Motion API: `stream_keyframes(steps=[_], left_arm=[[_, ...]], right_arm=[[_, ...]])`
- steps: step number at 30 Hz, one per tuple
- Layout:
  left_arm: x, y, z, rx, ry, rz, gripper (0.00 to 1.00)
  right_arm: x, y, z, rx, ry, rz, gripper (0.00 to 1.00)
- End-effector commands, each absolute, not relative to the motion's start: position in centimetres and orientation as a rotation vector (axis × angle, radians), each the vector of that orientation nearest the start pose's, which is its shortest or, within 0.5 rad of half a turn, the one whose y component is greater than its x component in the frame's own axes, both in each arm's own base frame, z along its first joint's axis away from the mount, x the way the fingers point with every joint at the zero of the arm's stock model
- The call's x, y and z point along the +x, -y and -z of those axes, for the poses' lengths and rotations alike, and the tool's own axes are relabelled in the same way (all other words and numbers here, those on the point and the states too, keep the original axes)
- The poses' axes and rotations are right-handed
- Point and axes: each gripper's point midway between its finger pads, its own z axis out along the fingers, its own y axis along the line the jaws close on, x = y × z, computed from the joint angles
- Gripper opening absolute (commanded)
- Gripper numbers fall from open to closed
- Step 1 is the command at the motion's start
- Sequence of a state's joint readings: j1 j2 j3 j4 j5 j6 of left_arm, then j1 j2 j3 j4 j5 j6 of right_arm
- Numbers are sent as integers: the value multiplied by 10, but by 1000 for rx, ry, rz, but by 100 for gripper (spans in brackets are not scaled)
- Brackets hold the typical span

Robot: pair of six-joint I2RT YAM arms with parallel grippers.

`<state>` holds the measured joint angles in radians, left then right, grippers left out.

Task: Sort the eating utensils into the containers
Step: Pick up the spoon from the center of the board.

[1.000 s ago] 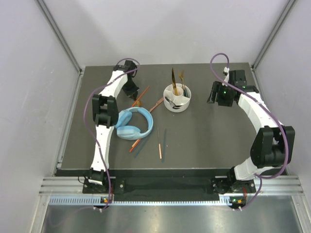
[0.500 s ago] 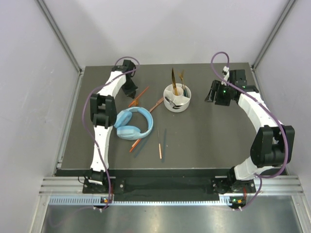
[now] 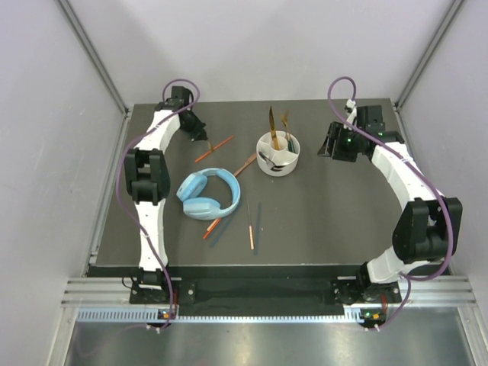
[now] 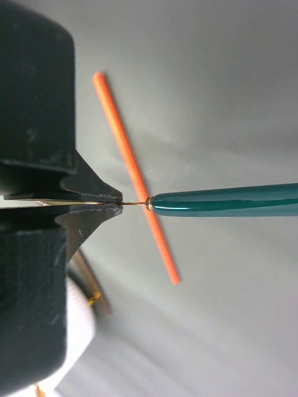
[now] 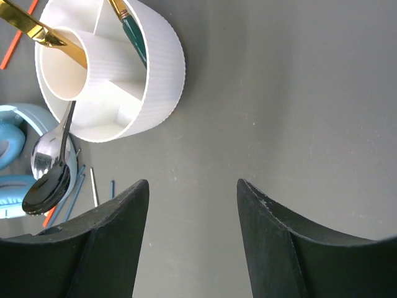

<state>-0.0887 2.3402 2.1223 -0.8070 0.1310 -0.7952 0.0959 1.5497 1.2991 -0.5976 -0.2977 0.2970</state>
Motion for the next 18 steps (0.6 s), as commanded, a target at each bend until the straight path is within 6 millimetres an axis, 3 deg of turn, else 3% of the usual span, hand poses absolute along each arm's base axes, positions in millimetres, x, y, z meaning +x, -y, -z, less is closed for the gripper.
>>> stream_keyframes(steps=[1,5,11,14,18], left_arm=[[550,125,-118,-786,-2488,641,0],[547,136,-122,-768,-2482,734,0],[548,158,-154,-744,-2412,952,0],[543,170,-180,-744,-2365,1085,0],[528,182,-194,-794,-2357,1229,0]], right_arm=[[395,-108,-190,72,-2378,-550,59],[390,-107,-189,80,-2379,-547,59],[390,-106,-190,80,-2376,-535,58],[394,-106,-194,77,-2365,-532,59],[401,-108,-200,70,-2353,-534,58]])
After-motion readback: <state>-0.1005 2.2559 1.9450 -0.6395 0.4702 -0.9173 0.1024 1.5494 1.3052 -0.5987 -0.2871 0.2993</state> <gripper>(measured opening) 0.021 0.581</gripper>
